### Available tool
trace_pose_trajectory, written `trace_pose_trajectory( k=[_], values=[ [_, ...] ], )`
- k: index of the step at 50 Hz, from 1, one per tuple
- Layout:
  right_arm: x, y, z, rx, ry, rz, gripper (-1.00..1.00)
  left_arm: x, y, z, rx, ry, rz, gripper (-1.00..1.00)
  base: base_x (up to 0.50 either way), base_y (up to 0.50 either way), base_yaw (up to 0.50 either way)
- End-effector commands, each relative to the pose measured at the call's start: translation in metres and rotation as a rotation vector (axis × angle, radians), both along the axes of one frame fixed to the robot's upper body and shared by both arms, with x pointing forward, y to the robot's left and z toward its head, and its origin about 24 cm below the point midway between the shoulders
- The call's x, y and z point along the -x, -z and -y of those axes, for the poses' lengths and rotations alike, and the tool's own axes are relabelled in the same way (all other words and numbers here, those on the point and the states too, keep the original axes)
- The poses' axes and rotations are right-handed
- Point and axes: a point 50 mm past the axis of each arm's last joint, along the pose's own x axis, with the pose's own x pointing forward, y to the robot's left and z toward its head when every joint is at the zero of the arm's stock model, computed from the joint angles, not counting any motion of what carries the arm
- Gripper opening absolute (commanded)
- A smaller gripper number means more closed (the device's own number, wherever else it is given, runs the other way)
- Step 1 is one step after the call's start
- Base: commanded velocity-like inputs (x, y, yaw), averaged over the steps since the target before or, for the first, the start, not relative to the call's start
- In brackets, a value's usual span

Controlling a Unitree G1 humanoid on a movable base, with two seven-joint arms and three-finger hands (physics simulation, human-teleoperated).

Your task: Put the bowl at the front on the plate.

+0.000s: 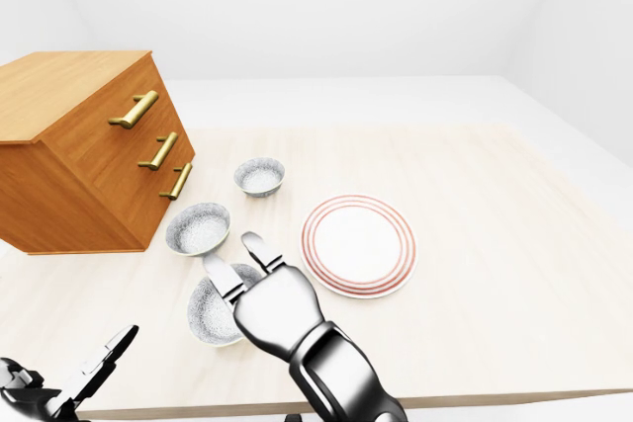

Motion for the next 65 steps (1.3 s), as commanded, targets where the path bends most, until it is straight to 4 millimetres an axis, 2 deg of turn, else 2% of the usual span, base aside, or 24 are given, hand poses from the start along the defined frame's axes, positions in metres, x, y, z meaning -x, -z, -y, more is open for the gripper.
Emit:
trace_pose_trajectory(
  k=[1, 12, 27, 30, 44, 46, 54, 61, 65],
  values=[
    [0.000, 0.005, 0.001, 0.009, -0.003, -0.022, 1.00, 0.000, 0.000, 0.000, -0.001, 0.000, 0.002, 1.00, 0.00, 0.00, 0.00],
    [0.000, 0.005, 0.001, 0.009, -0.003, -0.021, 1.00, 0.000, 0.000, 0.000, -0.001, 0.000, 0.002, 1.00, 0.00, 0.00, 0.00],
    [0.008, 0.021, -0.018, 0.070, -0.097, -0.069, 1.00, 0.000, -0.001, 0.000, -0.003, 0.000, 0.001, 1.00, 0.00, 0.00, 0.00],
    [0.011, 0.026, -0.017, 0.074, -0.101, -0.093, 1.00, 0.002, -0.006, 0.000, -0.018, -0.002, 0.015, 1.00, 0.00, 0.00, 0.00],
    [0.018, 0.036, -0.019, 0.066, -0.117, -0.159, 1.00, 0.001, -0.004, 0.000, -0.013, -0.001, 0.009, 1.00, 0.00, 0.00, 0.00],
    [0.019, 0.035, -0.020, 0.024, -0.127, -0.151, 1.00, 0.001, -0.004, 0.000, -0.015, -0.002, 0.012, 1.00, 0.00, 0.00, 0.00],
    [0.019, 0.038, -0.022, 0.050, -0.139, -0.174, 1.00, 0.000, 0.000, 0.000, 0.001, -0.001, 0.004, 1.00, 0.00, 0.00, 0.00],
    [0.020, 0.048, -0.023, 0.049, -0.143, -0.203, 1.00, 0.001, -0.004, 0.000, -0.010, -0.001, 0.013, 1.00, 0.00, 0.00, 0.00],
    [0.020, 0.046, -0.023, 0.049, -0.136, -0.189, 1.00, 0.001, -0.003, 0.000, -0.009, -0.001, 0.012, 1.00, 0.00, 0.00, 0.00]
  ],
)
